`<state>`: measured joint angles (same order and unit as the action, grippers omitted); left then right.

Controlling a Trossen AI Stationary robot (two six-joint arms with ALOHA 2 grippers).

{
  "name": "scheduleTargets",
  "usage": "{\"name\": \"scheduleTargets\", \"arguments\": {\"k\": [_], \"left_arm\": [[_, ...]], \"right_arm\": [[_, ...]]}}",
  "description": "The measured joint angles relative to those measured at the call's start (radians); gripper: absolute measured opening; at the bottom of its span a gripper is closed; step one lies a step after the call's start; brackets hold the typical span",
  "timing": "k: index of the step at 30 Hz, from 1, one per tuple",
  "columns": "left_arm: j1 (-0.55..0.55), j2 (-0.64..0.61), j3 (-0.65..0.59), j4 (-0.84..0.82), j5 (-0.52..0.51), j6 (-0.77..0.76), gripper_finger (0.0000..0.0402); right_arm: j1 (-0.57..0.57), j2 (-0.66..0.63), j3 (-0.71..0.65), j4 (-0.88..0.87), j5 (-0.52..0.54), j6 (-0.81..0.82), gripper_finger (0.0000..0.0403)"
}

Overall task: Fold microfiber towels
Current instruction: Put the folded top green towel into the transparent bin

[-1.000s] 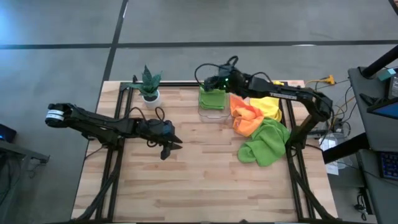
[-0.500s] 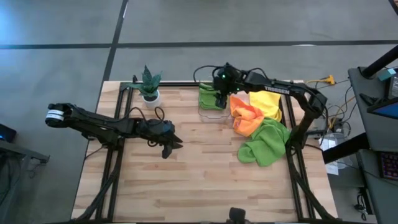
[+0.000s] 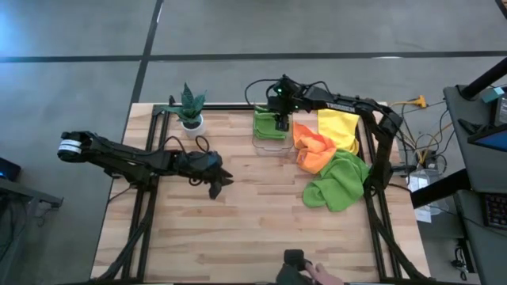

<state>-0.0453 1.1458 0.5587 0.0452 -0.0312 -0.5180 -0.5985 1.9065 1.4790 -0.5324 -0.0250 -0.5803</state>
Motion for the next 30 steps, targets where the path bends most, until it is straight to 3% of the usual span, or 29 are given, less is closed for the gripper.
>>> {"name": "scheduleTargets", "arguments": {"k": [7,14,18,22,25,30], "left_arm": [[0.0,0.001,0.0,0.0,-0.017,-0.001,0.0118],[0.0,0.004,0.0,0.0,-0.028,-0.003,0.0118],[0.0,0.004,0.0,0.0,-0.031,-0.003,0.0118],[0.0,0.012,0.0,0.0,-0.032,-0.003,0.0118],[0.0,0.019,0.0,0.003,-0.033,-0.003,0.0118],[0.0,0.025,0.0,0.003,-0.033,-0.003,0.0118]], "right_arm": [[-0.006,0.154,0.183,-0.13,0.007,-0.035,0.0173],[-0.009,0.31,0.421,-0.33,0.089,-0.055,0.0163],[-0.012,0.36,0.526,-0.413,0.089,-0.095,0.0114],[-0.015,0.385,0.579,-0.463,0.078,-0.127,0.003],[-0.017,0.386,0.585,-0.467,0.082,-0.128,0.0015],[-0.02,0.381,0.604,-0.459,0.18,-0.138,0.001]]}}
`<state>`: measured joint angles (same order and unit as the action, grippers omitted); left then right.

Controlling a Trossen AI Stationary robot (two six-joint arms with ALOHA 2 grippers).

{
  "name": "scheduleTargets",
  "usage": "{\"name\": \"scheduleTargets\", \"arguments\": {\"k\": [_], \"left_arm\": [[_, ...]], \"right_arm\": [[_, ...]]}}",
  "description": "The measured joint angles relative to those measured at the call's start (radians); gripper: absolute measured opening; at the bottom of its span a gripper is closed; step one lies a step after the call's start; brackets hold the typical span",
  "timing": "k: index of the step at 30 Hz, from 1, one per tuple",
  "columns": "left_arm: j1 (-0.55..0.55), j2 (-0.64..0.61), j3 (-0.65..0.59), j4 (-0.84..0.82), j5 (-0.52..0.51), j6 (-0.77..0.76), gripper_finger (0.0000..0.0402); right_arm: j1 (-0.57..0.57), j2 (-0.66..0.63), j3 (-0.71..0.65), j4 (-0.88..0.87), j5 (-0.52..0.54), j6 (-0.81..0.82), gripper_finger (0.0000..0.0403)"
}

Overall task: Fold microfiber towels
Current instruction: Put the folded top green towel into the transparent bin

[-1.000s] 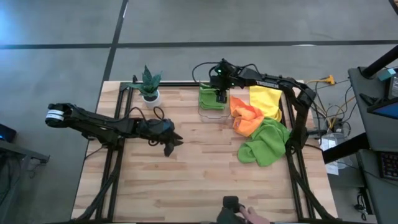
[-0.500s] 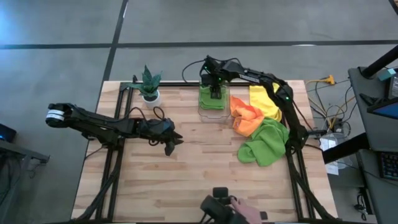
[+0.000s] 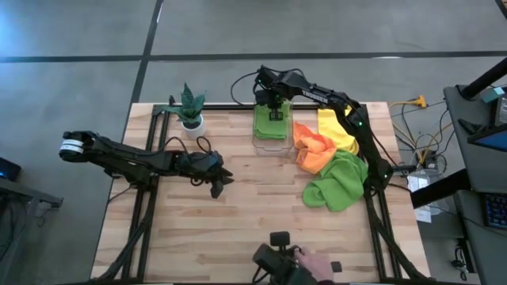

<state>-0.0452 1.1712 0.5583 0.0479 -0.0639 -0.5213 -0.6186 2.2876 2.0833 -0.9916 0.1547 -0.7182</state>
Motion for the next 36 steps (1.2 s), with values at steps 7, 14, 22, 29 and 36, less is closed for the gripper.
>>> {"name": "scheduleTargets", "arguments": {"k": [7,14,22,29,36], "left_arm": [[0.0,0.0,0.0,-0.003,0.0,0.0,0.0118],[0.0,0.0,0.0,-0.002,0.0,0.0,0.0118],[0.0,0.001,0.0,-0.002,-0.001,0.001,0.0118],[0.0,0.02,0.0,0.0,-0.001,-0.018,0.0118],[0.0,0.033,0.0,0.008,-0.001,-0.024,0.0118]], "right_arm": [[-0.002,-0.005,0.024,0.02,0.065,-0.001,0.0009],[0.004,-0.006,0.014,0.027,0.108,0.045,0.0009],[0.068,-0.007,-0.01,-0.039,0.073,0.069,0.0009],[0.116,-0.008,-0.091,-0.076,0.052,0.12,0.0009],[0.119,-0.019,-0.176,-0.108,-0.08,0.182,0.0009]]}}
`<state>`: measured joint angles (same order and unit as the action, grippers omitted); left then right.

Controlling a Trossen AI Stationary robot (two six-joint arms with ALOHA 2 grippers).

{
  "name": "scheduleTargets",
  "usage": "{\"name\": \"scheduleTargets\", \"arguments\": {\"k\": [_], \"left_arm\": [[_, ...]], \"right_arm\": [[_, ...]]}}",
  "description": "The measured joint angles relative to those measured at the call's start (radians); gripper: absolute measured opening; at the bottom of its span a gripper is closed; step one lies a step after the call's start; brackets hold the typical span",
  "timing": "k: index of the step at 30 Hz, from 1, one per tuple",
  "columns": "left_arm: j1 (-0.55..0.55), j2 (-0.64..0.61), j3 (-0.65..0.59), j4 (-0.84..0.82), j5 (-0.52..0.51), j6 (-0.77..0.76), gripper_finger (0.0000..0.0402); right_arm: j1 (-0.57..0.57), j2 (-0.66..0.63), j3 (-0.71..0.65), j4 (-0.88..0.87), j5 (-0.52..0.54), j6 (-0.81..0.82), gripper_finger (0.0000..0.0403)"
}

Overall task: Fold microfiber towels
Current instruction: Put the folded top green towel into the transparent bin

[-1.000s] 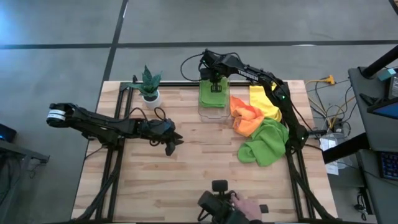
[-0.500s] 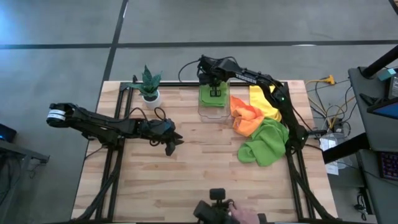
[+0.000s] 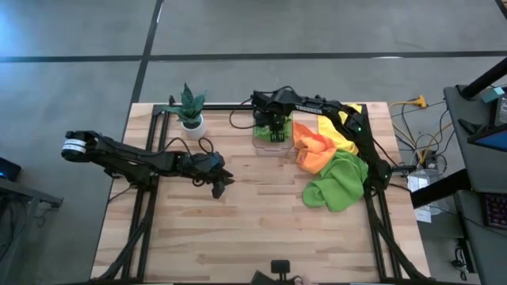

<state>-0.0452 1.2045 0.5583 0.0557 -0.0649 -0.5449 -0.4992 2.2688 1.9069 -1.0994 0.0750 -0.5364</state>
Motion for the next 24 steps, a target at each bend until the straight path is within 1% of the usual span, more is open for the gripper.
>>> {"name": "scheduleTargets", "arguments": {"k": [7,11,15,18,24], "left_arm": [[0.0,0.001,0.0,0.016,0.0,0.0,0.0118],[0.0,0.004,0.0,0.016,0.0,0.0,0.0118],[0.0,0.004,0.0,0.016,0.0,0.001,0.0118],[0.0,0.004,0.0,0.016,0.0,0.001,0.0118],[0.0,0.004,0.0,0.016,0.0,0.001,0.0118]], "right_arm": [[0.002,-0.011,-0.009,-0.007,-0.106,0.015,0.0009],[0.001,-0.013,-0.003,0.004,-0.217,0.024,0.0009],[0.002,-0.014,-0.014,0.001,-0.243,0.013,0.0013],[-0.003,-0.014,-0.015,0.0,-0.283,0.014,0.0033],[-0.009,-0.021,-0.015,-0.041,-0.284,0.014,0.0099]]}}
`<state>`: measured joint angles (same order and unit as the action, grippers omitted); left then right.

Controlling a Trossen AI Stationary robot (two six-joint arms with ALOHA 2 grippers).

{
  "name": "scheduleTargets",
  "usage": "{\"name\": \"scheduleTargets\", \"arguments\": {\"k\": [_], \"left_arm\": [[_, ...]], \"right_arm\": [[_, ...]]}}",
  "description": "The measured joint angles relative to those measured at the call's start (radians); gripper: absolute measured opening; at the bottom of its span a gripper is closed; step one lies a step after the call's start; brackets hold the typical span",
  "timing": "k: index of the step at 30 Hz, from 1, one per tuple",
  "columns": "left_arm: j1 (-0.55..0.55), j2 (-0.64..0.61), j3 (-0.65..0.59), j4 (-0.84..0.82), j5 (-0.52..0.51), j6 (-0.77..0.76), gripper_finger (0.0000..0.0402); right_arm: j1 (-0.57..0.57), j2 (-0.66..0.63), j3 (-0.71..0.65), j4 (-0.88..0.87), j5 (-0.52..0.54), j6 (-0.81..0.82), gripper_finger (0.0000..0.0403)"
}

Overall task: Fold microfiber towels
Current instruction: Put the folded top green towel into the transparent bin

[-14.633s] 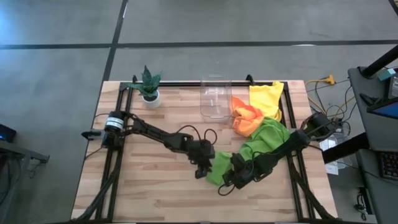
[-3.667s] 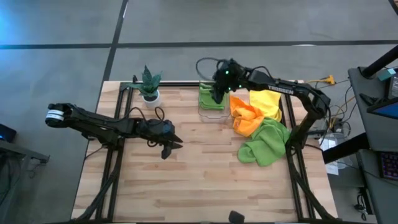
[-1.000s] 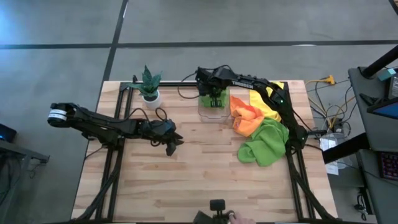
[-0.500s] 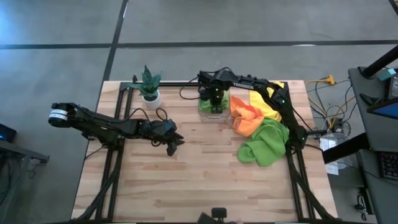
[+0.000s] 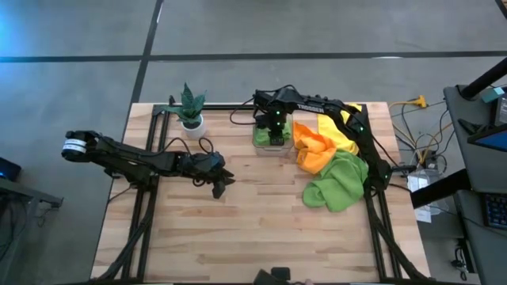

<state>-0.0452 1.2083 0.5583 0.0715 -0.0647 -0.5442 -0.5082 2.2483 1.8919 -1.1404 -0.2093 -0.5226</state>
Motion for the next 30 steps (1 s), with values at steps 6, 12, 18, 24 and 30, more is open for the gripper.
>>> {"name": "scheduleTargets", "arguments": {"k": [6,12,18,24,30], "left_arm": [[0.0,0.0,0.0,0.001,0.0,0.0,0.0118],[0.0,0.0,0.0,0.005,-0.002,0.001,0.0118],[0.0,0.0,0.0,0.006,-0.002,-0.001,0.0118],[0.0,0.0,0.0,0.026,-0.003,-0.026,0.0118],[0.0,0.0,0.0,0.026,-0.005,-0.026,0.0118]], "right_arm": [[-0.004,-0.06,0.0,-0.048,-0.001,-0.023,0.0149],[-0.007,-0.064,0.0,0.107,0.0,-0.037,0.0146],[-0.007,-0.024,0.001,0.208,-0.01,-0.041,0.0127],[0.004,0.035,0.0,0.191,-0.025,-0.066,0.0125],[0.007,0.053,0.0,0.192,-0.018,-0.055,0.0125]]}}
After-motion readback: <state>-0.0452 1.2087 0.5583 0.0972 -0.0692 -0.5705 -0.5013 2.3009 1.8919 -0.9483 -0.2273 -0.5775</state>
